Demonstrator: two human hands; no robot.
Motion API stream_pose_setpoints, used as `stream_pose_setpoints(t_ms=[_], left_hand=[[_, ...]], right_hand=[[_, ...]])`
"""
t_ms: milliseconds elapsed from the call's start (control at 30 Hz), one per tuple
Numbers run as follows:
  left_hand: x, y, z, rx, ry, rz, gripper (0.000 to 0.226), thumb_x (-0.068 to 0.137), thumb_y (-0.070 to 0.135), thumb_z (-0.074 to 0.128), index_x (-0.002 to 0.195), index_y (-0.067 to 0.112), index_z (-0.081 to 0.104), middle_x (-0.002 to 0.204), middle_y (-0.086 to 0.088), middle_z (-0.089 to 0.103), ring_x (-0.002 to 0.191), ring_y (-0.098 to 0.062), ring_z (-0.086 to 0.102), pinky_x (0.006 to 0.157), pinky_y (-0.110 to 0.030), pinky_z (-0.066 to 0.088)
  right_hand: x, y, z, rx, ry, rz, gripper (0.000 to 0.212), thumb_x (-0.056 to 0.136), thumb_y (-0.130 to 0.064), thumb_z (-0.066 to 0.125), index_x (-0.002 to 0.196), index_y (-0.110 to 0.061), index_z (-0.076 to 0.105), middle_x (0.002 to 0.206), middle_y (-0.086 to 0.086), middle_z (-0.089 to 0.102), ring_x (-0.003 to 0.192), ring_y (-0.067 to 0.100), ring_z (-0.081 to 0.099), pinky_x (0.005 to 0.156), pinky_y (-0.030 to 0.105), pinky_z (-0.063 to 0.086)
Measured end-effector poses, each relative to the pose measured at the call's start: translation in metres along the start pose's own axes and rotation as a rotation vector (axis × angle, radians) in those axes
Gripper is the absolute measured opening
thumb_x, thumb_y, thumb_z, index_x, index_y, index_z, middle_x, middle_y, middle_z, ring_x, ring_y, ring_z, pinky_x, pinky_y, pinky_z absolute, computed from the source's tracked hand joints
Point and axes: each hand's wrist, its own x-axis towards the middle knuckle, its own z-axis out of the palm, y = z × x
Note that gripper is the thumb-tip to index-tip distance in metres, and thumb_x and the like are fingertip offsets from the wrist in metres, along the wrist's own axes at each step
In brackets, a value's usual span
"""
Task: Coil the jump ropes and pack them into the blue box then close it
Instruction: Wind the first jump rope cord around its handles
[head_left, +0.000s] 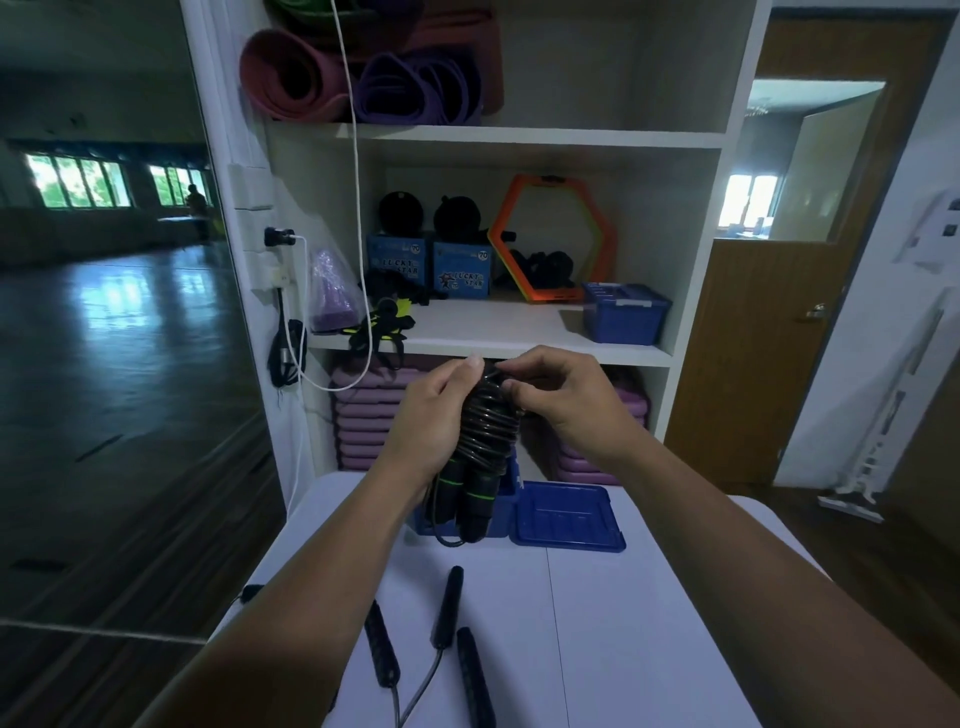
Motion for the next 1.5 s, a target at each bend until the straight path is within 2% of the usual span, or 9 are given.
stream_pose_setpoints(t_ms=[233, 533, 700, 767, 900, 1067, 1267, 1367, 1500], left_hand=[[-0.002, -0.003, -0.004, 0.007, -0.005, 0.02, 0.013, 0.097, 0.016, 0.061, 0.093, 0.008, 0.069, 0.068, 0.003, 0.069, 0.062, -0.01, 0.067, 0.056, -0.021, 0.051], [0.005, 0.002, 0.011, 0.084, 0.101, 0.084, 0.024, 0.101, 0.021, 0.052, 0.078, 0.022, 0.059, 0.057, 0.013, 0.062, 0.053, 0.002, 0.056, 0.051, -0.017, 0.044], [0.008, 0.002, 0.017, 0.104, 0.129, 0.129, 0.022, 0.1, 0.02, 0.055, 0.079, 0.021, 0.06, 0.058, 0.014, 0.062, 0.054, 0.003, 0.056, 0.051, -0.014, 0.043], [0.009, -0.002, 0.02, 0.107, 0.137, 0.117, 0.023, 0.099, 0.021, 0.056, 0.077, 0.022, 0.061, 0.06, 0.012, 0.062, 0.055, 0.002, 0.057, 0.053, -0.017, 0.045], [0.015, -0.007, 0.021, 0.035, 0.162, 0.0, 0.022, 0.097, 0.024, 0.058, 0.077, 0.018, 0.062, 0.064, 0.01, 0.062, 0.062, -0.007, 0.058, 0.061, -0.028, 0.048], [0.023, -0.015, 0.008, -0.08, 0.175, -0.202, 0.031, 0.085, 0.045, 0.063, 0.092, 0.015, 0.058, 0.083, -0.004, 0.064, 0.081, -0.023, 0.064, 0.084, -0.053, 0.055], [0.035, -0.036, -0.018, -0.249, 0.123, -0.401, 0.036, 0.095, 0.046, 0.058, 0.109, 0.013, 0.054, 0.104, -0.013, 0.067, 0.095, -0.029, 0.068, 0.091, -0.058, 0.055], [0.035, -0.044, -0.029, -0.265, 0.12, -0.465, 0.045, 0.098, 0.051, 0.052, 0.122, 0.013, 0.053, 0.113, -0.016, 0.068, 0.097, -0.031, 0.072, 0.078, -0.047, 0.06], [0.028, -0.051, -0.044, -0.235, 0.067, -0.485, 0.062, 0.092, 0.063, 0.051, 0.128, 0.014, 0.056, 0.116, -0.014, 0.071, 0.104, -0.028, 0.071, 0.092, -0.048, 0.057]], right_hand=[[-0.002, 0.009, 0.006, 0.031, 0.054, 0.015, 0.012, 0.088, 0.006, 0.064, 0.098, 0.001, 0.067, 0.092, 0.016, 0.067, 0.079, 0.008, 0.066, 0.068, 0.017, 0.053], [0.008, -0.001, 0.0, -0.038, 0.003, 0.067, 0.015, 0.091, -0.001, 0.058, 0.091, -0.01, 0.069, 0.087, 0.01, 0.066, 0.078, 0.016, 0.059, 0.07, 0.027, 0.051], [0.004, -0.001, -0.003, -0.026, -0.036, 0.105, 0.02, 0.096, -0.003, 0.047, 0.106, 0.005, 0.063, 0.091, 0.011, 0.061, 0.079, 0.012, 0.056, 0.065, 0.015, 0.051], [0.005, 0.003, -0.002, -0.055, -0.02, 0.122, 0.021, 0.098, -0.008, 0.044, 0.105, 0.001, 0.062, 0.097, 0.012, 0.058, 0.081, 0.012, 0.055, 0.067, 0.016, 0.051], [0.008, 0.022, 0.006, -0.068, -0.037, 0.196, 0.025, 0.094, -0.035, 0.04, 0.092, -0.034, 0.065, 0.11, 0.014, 0.056, 0.094, 0.02, 0.055, 0.084, 0.039, 0.046], [0.0, 0.044, 0.019, -0.002, 0.135, 0.293, 0.035, 0.101, -0.045, 0.041, 0.12, -0.022, 0.059, 0.097, -0.008, 0.059, 0.076, 0.001, 0.052, 0.067, 0.019, 0.039], [-0.018, 0.067, 0.029, 0.003, 0.077, 0.449, 0.046, 0.086, -0.058, 0.061, 0.108, -0.017, 0.065, 0.096, -0.001, 0.068, 0.081, 0.012, 0.062, 0.075, 0.03, 0.049], [-0.023, 0.074, 0.041, 0.048, -0.059, 0.506, 0.042, 0.085, -0.049, 0.069, 0.095, -0.008, 0.07, 0.085, 0.005, 0.07, 0.076, 0.014, 0.063, 0.076, 0.031, 0.051], [-0.019, 0.077, 0.057, 0.201, -0.001, 0.5, 0.018, 0.092, -0.021, 0.067, 0.088, -0.003, 0.063, 0.081, 0.012, 0.065, 0.073, 0.02, 0.063, 0.074, 0.03, 0.056]])
